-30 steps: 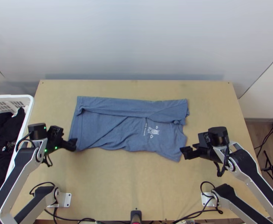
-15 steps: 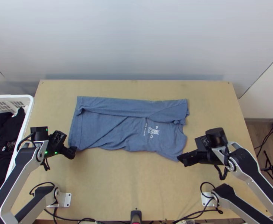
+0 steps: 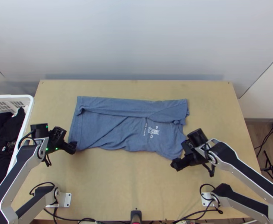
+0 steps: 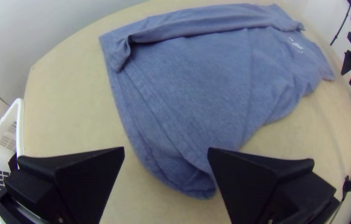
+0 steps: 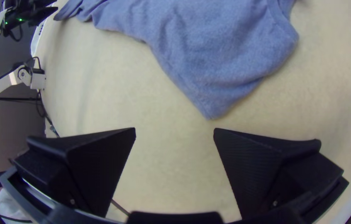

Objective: Fold the t-shirt

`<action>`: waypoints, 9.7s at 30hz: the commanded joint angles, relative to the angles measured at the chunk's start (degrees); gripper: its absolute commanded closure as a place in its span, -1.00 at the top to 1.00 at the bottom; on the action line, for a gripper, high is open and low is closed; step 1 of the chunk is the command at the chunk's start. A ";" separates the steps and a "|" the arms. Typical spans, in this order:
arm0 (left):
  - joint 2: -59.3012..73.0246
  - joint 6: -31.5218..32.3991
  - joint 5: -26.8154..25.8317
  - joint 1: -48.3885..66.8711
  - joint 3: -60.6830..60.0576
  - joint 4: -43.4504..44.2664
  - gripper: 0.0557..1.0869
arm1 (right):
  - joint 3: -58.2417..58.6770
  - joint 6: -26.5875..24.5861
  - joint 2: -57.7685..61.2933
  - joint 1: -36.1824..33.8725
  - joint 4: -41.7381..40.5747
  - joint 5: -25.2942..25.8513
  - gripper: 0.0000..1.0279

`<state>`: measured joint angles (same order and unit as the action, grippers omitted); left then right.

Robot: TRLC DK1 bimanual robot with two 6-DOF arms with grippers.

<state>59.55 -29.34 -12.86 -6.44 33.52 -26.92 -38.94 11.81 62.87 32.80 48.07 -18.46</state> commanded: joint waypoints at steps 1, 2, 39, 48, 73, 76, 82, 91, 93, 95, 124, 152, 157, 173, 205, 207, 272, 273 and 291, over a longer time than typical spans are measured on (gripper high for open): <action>0.66 0.25 0.03 -0.59 0.14 2.83 0.90 | 1.67 -0.74 4.19 1.39 -3.69 1.41 0.69; 0.66 0.25 0.03 -0.59 0.23 2.92 0.90 | 2.20 -0.74 4.36 1.22 -4.39 1.67 0.69; -3.65 0.25 -1.29 5.56 -4.25 -2.44 -0.93 | -0.09 -3.02 11.04 2.54 -14.15 10.90 -0.82; 0.92 -1.07 -1.29 3.27 -0.47 -4.99 0.90 | 0.44 -2.32 10.87 3.94 -14.24 10.90 -0.82; 1.53 -5.20 -1.55 3.62 2.69 -13.78 0.90 | 1.94 -1.71 9.55 4.65 -15.20 12.31 -0.82; 3.47 -5.81 -1.64 4.06 1.73 -13.07 0.90 | 1.67 -1.62 9.55 4.73 -15.38 12.75 -0.82; 5.23 -6.52 -4.63 4.50 -1.96 -5.69 -0.18 | 1.50 -1.53 9.64 4.65 -15.47 12.75 -0.82; 4.52 -4.06 -7.09 0.46 -0.03 -3.93 -0.93 | 1.58 -1.53 8.06 4.38 -14.76 12.75 -0.87; 4.79 -1.33 -7.26 -1.47 2.08 -3.23 -0.93 | 1.32 -1.53 7.79 4.38 -14.50 12.83 -0.87; 5.05 2.27 -7.44 -3.14 4.45 -1.74 -0.93 | 0.35 -1.53 7.70 4.21 -14.41 13.27 -0.89; 22.45 21.61 -7.26 -5.60 33.89 0.99 -0.93 | -35.33 -7.24 27.74 -15.57 -15.64 14.42 -0.89; 46.53 30.66 -2.34 -3.23 43.04 7.49 -0.93 | -53.52 -7.77 58.59 -20.84 -18.28 15.47 -0.89; 49.52 34.79 -1.11 -2.70 46.64 8.11 -0.48 | -53.52 -7.95 60.70 -21.81 -20.56 16.52 -0.89; 41.70 34.26 -2.43 -6.22 41.80 4.59 0.92 | -42.45 -7.07 41.72 -15.66 -22.06 19.07 0.94; 54.97 36.81 -22.82 -4.29 46.90 -2.00 0.90 | -34.27 -5.22 18.78 -11.61 -12.83 19.16 0.93; 55.32 36.81 -22.91 -3.32 46.55 -2.00 0.90 | -34.01 -5.22 18.52 -11.70 -12.65 19.16 0.93; 58.31 46.75 -15.17 17.69 79.25 -20.98 -0.93 | -22.59 -1.88 8.94 -11.70 -12.57 19.07 0.93; 58.75 47.01 -15.09 18.57 80.12 -21.25 -0.92 | -22.06 -1.88 8.58 -11.79 -12.74 19.07 0.93; 66.93 51.32 -11.40 32.80 95.59 -24.06 -0.93 | -13.80 -1.62 3.93 -12.41 -17.14 19.07 0.93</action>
<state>124.07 20.56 -25.39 21.06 123.96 -50.65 -55.53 10.02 68.49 20.58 32.21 0.60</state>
